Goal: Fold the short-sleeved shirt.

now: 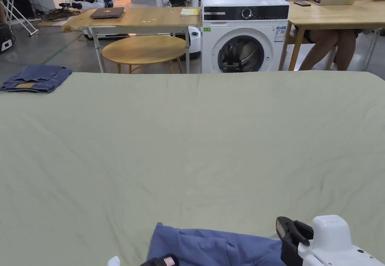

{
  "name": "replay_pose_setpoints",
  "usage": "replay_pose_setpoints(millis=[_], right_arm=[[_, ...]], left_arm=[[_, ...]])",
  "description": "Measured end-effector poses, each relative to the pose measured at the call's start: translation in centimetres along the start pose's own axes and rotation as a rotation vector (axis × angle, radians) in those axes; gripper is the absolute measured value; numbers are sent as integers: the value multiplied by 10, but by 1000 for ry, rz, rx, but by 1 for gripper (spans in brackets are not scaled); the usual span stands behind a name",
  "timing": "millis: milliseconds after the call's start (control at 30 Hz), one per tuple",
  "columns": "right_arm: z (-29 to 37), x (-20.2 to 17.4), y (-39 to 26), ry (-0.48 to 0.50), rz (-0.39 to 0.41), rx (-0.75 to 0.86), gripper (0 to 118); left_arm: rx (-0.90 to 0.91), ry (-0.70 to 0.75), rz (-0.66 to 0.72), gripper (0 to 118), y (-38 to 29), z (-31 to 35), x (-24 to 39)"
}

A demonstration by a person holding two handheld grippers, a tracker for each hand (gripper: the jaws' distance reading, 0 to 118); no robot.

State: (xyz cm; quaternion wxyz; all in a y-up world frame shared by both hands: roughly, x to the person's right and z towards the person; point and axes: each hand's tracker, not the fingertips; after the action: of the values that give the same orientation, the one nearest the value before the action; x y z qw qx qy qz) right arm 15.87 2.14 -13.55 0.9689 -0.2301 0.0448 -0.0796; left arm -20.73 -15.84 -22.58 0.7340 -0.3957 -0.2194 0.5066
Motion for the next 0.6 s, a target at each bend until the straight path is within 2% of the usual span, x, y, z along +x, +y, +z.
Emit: replay_pose_setpoints(millis=[33,67,133,333,467,500,600], right_arm=[[1,1,0,-2,2,-2,0],[2,1,0,-6,4,-3,0],[5,4,0,-14,9,-3,0],[7,8,3,-39,31,2,0],[5,9,2,-37,22,4,0],[4,9,2,-38,21,4,0],[6,10,2,-39,20,6,0]], left_arm=[[37,-22,-22,10,-2,1,1],[47,-66,0,10,0,6,3],[109,-58,27,9,2,17,10],[352,46,-130,8,45,81,27],[430,122,-213,8,71,111,41],[437,141,-259,7,71,113,50],[396,172,-527,7,52,97,94]])
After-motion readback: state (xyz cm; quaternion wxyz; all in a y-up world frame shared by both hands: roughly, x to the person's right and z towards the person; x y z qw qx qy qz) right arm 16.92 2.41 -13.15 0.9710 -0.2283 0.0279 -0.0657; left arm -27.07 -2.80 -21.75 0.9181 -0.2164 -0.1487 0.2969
